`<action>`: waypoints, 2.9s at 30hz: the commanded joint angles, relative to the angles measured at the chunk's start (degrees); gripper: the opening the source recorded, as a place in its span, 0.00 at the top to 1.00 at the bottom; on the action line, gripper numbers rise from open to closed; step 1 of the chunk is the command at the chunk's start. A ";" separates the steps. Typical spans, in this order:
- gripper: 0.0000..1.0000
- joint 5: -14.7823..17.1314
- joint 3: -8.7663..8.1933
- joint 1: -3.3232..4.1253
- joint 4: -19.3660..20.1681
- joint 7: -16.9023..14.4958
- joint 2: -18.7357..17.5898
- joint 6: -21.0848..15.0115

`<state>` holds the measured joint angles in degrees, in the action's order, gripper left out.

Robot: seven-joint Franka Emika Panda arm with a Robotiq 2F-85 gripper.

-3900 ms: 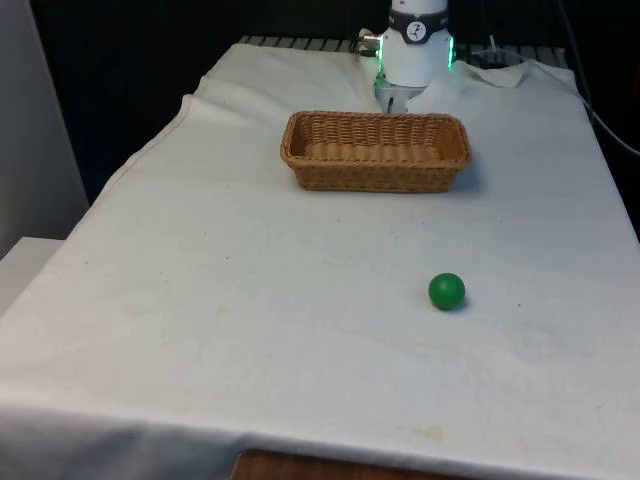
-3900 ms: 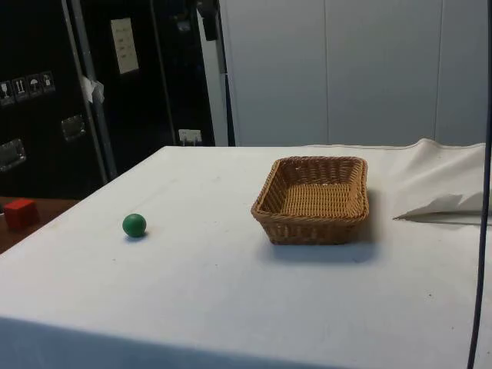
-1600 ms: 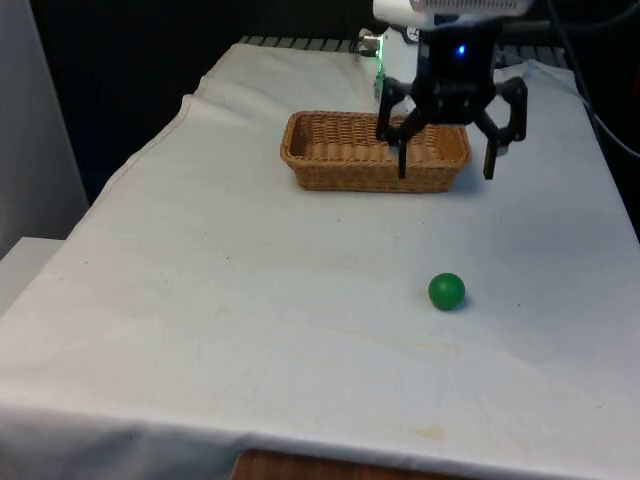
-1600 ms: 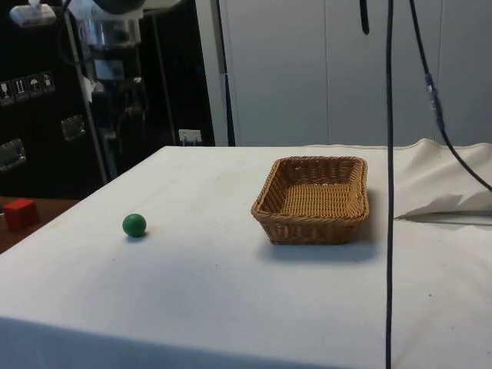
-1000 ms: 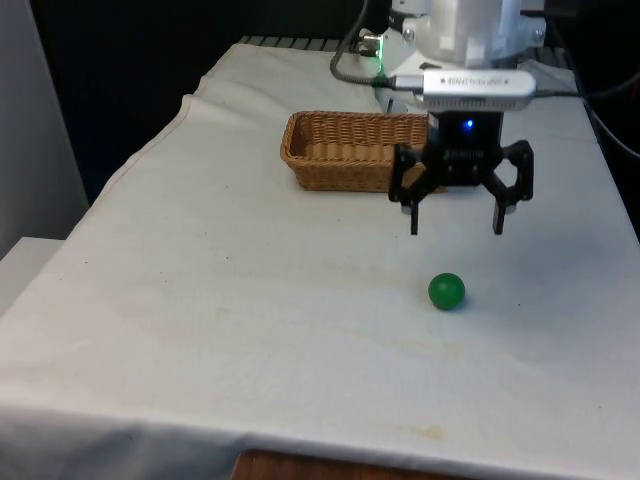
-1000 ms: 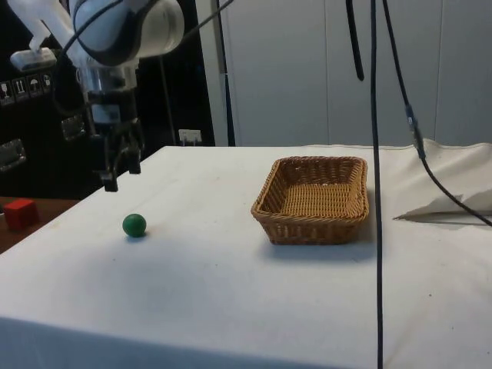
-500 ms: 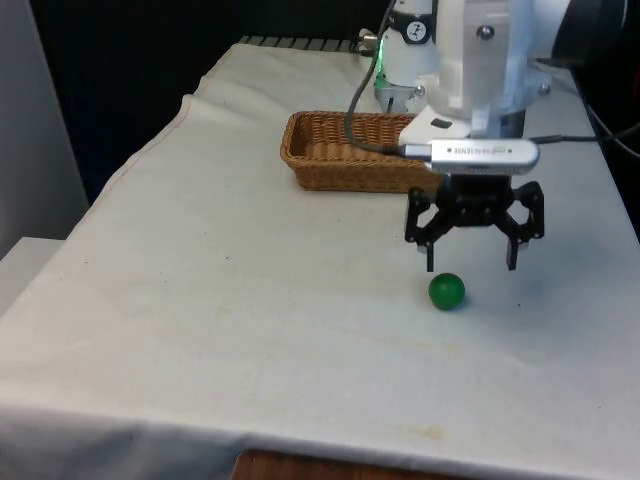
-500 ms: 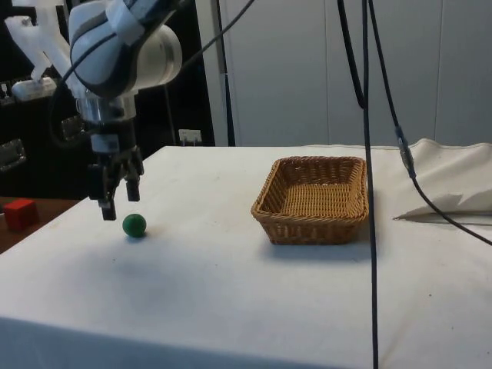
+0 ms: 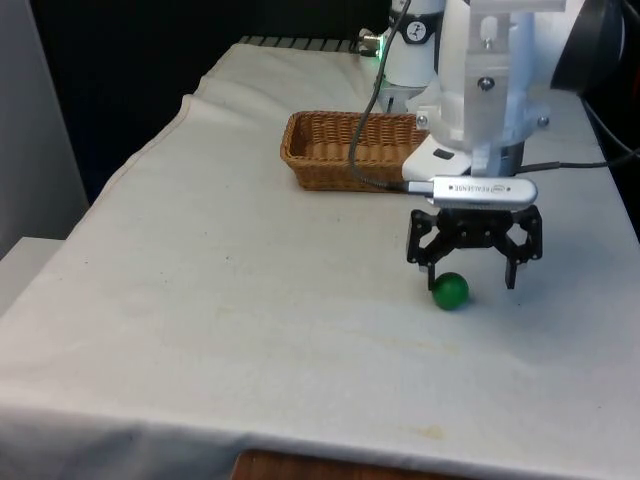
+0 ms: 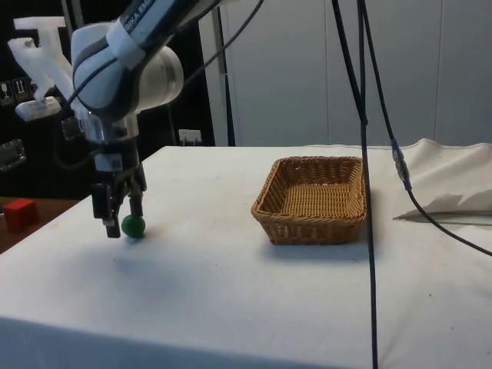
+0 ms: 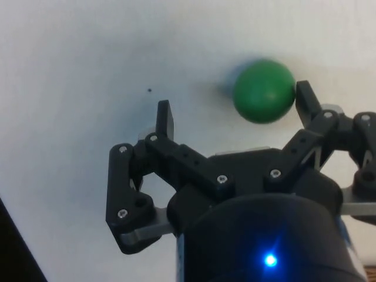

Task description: Pick up the ball and place it into the basket.

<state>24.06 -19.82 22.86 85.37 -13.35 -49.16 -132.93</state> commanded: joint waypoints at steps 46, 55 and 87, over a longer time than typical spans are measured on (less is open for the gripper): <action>0.81 -0.86 -1.89 -0.06 -2.01 -5.84 -3.09 1.60; 1.00 -0.74 -1.89 0.00 -1.78 -5.96 -2.92 1.26; 1.00 -4.58 -3.09 2.41 13.29 -3.32 15.58 3.90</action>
<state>19.94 -22.46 24.75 98.32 -17.25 -33.98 -129.14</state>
